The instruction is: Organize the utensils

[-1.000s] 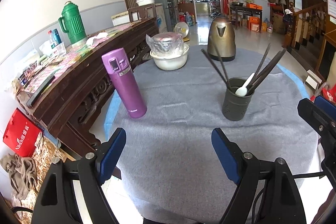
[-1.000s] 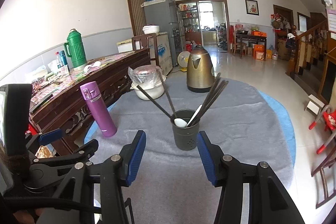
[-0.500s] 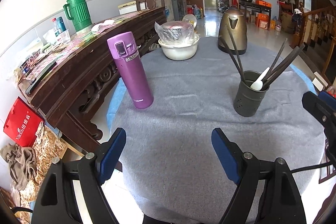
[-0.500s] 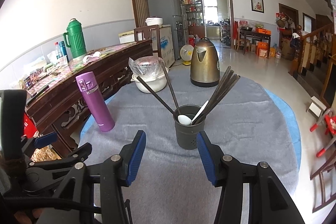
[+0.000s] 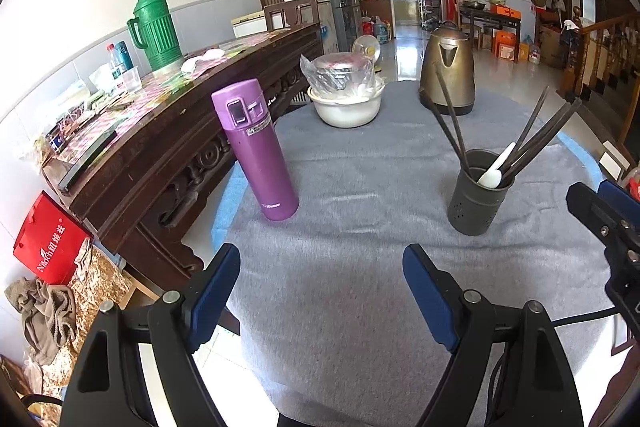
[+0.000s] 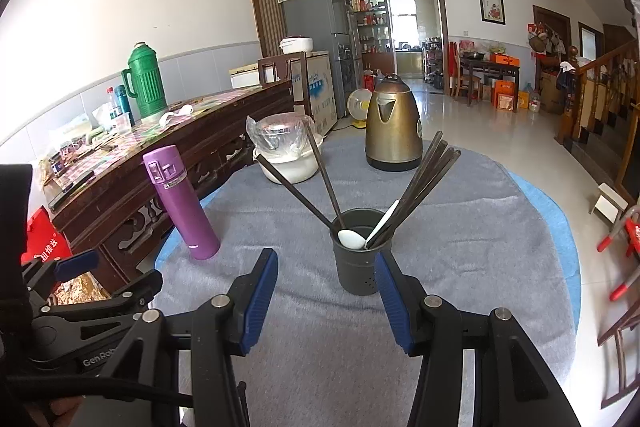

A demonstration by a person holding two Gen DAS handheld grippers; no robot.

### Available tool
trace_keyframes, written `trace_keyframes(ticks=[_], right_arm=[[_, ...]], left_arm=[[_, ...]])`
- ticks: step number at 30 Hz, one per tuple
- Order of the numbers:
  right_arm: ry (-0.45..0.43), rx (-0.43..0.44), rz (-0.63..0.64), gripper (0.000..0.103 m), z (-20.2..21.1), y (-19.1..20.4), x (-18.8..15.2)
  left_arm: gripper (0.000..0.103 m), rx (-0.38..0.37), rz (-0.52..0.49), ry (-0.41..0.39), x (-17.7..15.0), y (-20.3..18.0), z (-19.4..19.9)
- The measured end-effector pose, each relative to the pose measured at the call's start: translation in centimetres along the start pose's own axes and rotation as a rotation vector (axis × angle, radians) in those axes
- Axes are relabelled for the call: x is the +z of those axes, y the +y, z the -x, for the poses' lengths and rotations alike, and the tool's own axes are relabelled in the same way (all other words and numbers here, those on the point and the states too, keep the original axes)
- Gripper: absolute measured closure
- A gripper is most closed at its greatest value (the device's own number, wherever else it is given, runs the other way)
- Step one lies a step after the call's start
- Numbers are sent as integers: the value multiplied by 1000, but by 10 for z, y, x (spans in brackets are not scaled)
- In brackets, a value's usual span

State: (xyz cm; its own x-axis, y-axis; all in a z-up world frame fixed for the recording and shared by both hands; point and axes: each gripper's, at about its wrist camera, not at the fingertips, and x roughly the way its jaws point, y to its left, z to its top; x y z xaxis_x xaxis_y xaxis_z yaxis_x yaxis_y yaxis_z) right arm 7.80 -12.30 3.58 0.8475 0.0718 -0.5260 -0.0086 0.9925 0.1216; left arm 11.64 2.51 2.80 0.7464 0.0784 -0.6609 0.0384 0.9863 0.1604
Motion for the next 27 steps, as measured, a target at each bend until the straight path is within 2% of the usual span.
trace_keyframes(ticks=[14, 27], right_arm=[[-39, 9, 4, 49, 11, 1, 3], [-80, 5, 26, 49, 19, 15, 8]], left_arm=[[19, -14, 1, -42, 2, -1, 20], [19, -27, 35, -79, 7, 16, 30]])
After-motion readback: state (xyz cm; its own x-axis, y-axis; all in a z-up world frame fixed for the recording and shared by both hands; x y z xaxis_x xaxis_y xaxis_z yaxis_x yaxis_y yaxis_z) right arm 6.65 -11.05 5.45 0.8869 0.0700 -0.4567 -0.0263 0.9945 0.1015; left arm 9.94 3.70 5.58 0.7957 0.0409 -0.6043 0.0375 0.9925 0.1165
